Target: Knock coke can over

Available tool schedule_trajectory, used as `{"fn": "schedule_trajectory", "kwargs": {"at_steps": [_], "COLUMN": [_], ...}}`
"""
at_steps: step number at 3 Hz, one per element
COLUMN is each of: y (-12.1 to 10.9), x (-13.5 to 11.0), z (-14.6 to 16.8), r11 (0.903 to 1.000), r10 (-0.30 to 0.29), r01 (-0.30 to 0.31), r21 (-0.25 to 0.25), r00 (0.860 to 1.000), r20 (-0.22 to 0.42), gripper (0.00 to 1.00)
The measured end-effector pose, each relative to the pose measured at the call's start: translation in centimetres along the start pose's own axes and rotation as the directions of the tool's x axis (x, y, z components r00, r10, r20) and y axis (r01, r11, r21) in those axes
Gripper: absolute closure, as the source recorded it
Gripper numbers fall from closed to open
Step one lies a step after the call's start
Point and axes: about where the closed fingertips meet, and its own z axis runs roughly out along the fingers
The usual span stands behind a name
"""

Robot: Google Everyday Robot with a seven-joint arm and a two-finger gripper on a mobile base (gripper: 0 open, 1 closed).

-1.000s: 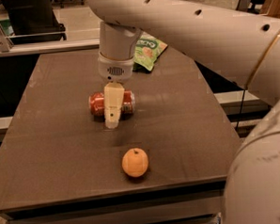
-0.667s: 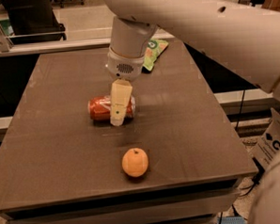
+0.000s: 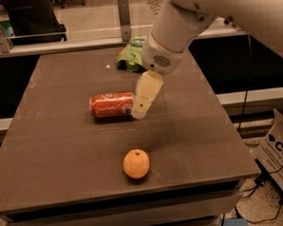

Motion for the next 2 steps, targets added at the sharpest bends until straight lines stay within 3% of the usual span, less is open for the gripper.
{"fn": "schedule_trajectory", "kwargs": {"at_steps": [1,2], "y": [0.1,-0.5], "x": [2.8,6.2], "z": [-3.1,-4.5], "r11": [0.9948,0.9820], "r10": [0.036,0.053], "r01": [-0.052,-0.109], "r21": [0.088,0.154], "r00": [0.984,0.943], "r20": [0.177,0.329], "gripper": [0.00,0.00]}}
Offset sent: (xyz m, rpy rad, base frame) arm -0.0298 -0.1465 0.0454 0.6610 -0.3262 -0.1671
